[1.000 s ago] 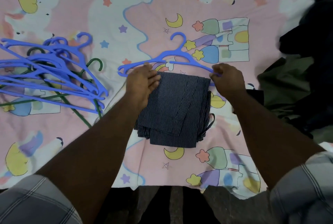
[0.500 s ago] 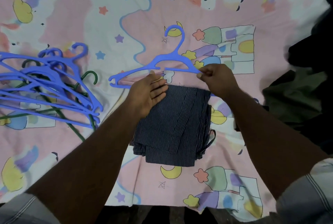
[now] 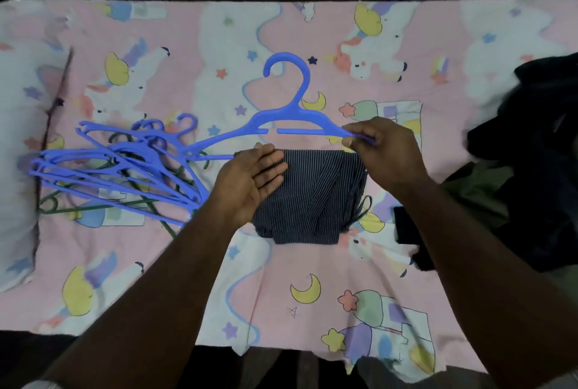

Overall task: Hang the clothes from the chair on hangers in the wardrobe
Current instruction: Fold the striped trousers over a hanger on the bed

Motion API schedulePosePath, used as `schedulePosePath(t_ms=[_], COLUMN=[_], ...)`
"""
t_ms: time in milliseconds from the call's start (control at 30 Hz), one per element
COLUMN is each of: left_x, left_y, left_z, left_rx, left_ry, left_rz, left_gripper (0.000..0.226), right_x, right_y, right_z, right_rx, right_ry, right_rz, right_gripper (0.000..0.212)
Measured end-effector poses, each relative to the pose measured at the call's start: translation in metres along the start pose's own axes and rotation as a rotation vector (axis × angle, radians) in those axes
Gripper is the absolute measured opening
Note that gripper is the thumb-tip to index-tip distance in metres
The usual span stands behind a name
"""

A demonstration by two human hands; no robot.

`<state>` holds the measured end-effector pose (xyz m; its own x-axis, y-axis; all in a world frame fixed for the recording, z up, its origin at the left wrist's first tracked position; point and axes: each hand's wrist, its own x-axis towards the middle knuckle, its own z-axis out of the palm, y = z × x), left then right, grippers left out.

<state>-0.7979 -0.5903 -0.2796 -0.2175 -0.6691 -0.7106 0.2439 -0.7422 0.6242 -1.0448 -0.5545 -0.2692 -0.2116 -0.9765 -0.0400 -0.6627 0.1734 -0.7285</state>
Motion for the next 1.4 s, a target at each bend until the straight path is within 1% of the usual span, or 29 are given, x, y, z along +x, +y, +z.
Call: schedulePosePath(t_ms=[233, 400, 467, 567, 733, 833, 933, 1000, 1033, 1067, 1100, 1133, 1167, 1200, 1267, 1333, 1400], left_x=[-0.067, -0.126, -0.148, -0.179, -0.229, -0.261, -0.297, -0.318, -0.328, -0.339, -0.348, -0.357, -0.364, -0.371, -0.384, -0.396, -0.407], left_y=[0.050, 0.086, 0.104, 0.133, 0.177, 0.193, 0.196, 0.192, 0.190, 0.187, 0.184, 0.182, 0.181, 0.180, 0.179, 0.179, 0.178], left_z=[-0.009, -0.018, -0.019, -0.020, -0.020, -0.027, -0.049, -0.066, -0.071, -0.073, -0.074, -0.074, -0.074, -0.074, -0.072, -0.070, -0.069], left_rx=[0.035, 0.088, 0.107, 0.149, 0.165, 0.204, 0.229, 0.202, 0.118, 0.003, -0.129, -0.250, -0.320, -0.366, -0.447, -0.522, -0.542], left_ry=[0.023, 0.100, 0.130, 0.174, 0.239, 0.351, 0.563, 0.658, 0.615, 0.507, 0.348, 0.212, 0.143, 0.112, 0.118, 0.129, 0.158], left_rz=[0.150, 0.343, 0.439, 0.614, 0.839, 0.966, 1.083, 1.098, 1.061, 1.009, 0.956, 0.940, 0.954, 0.971, 1.004, 1.019, 1.047], left_gripper=[0.028, 0.022, 0.016, 0.010, 0.010, 0.013, 0.016, 0.018, 0.019, 0.019, 0.018, 0.018, 0.021, 0.025, 0.029, 0.024, 0.018], right_x=[-0.013, -0.019, -0.019, -0.020, -0.032, -0.041, -0.049, -0.054, -0.055, -0.056, -0.058, -0.059, -0.062, -0.064, -0.070, -0.075, -0.079], right_y=[-0.081, -0.147, -0.173, -0.208, -0.262, -0.286, -0.307, -0.319, -0.324, -0.329, -0.334, -0.339, -0.344, -0.348, -0.356, -0.364, -0.371], right_z=[-0.034, -0.066, -0.082, -0.105, -0.139, -0.158, -0.179, -0.194, -0.202, -0.208, -0.215, -0.221, -0.226, -0.230, -0.235, -0.238, -0.241], right_rx=[0.001, 0.000, -0.008, -0.028, 0.027, 0.057, 0.067, 0.073, 0.086, 0.109, 0.142, 0.176, 0.207, 0.233, 0.263, 0.287, 0.314], right_ry=[0.123, 0.204, 0.238, 0.239, 0.188, 0.162, 0.113, 0.081, 0.063, 0.039, 0.015, -0.010, -0.037, -0.063, -0.106, -0.151, -0.189], right_rz=[-0.135, -0.214, -0.227, -0.246, -0.277, -0.300, -0.359, -0.399, -0.415, -0.431, -0.446, -0.456, -0.463, -0.470, -0.489, -0.505, -0.517], right_gripper=[0.021, 0.020, 0.022, 0.023, 0.024, 0.022, 0.019, 0.019, 0.020, 0.020, 0.019, 0.018, 0.016, 0.014, 0.013, 0.012, 0.010])
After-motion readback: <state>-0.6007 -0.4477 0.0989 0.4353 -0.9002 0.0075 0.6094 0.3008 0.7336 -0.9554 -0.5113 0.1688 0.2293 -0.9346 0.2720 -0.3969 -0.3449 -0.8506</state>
